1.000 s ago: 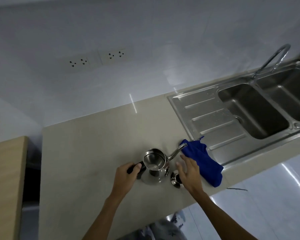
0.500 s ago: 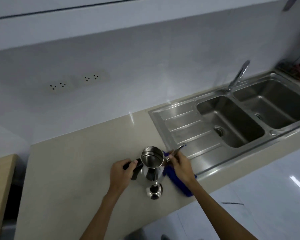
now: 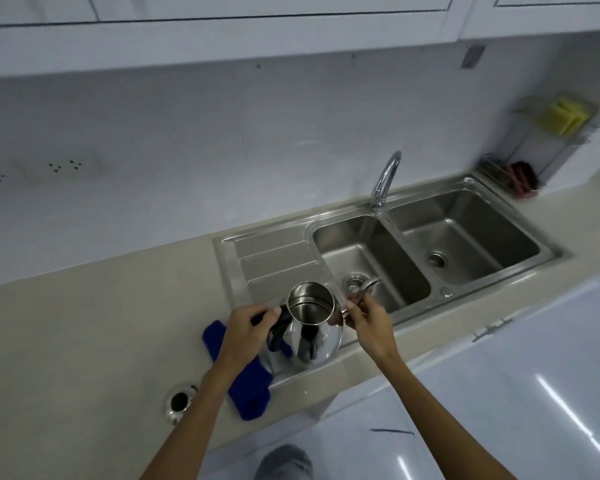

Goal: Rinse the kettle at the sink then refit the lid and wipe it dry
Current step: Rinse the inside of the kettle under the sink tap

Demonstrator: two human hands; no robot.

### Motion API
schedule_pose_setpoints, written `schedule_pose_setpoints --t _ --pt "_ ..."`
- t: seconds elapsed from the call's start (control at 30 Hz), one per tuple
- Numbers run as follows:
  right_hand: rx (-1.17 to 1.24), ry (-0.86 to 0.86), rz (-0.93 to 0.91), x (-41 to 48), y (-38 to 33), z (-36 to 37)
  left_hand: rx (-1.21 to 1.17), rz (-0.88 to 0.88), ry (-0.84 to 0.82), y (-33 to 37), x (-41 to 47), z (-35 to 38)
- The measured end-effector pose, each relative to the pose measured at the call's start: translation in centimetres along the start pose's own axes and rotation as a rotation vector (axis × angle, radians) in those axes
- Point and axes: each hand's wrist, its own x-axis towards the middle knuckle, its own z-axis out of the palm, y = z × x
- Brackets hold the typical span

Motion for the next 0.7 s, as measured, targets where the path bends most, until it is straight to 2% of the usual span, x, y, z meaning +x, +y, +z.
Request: schedule_pose_setpoints --t 0.33,0.47,0.57,0.7 --pt "0.084 -0.059 0.066 10.1 1.1 -6.7 -0.053 -0.171 -0.012 1.2 6.4 9.0" --pt "0.160 -0.062 0.127 13.6 0.4 -7.9 -0.004 -0.248 -0.104 2.0 8.8 11.7" --pt "0.127 -0.048 0.165 16.7 0.8 -8.7 -0.023 -0.320 -0.161 2.3 10.2 14.5" --pt "-0.002 -0.109 0.122 21.8 1.4 -9.8 -0.127 -0.399 -0.082 2.4 12.0 18.6"
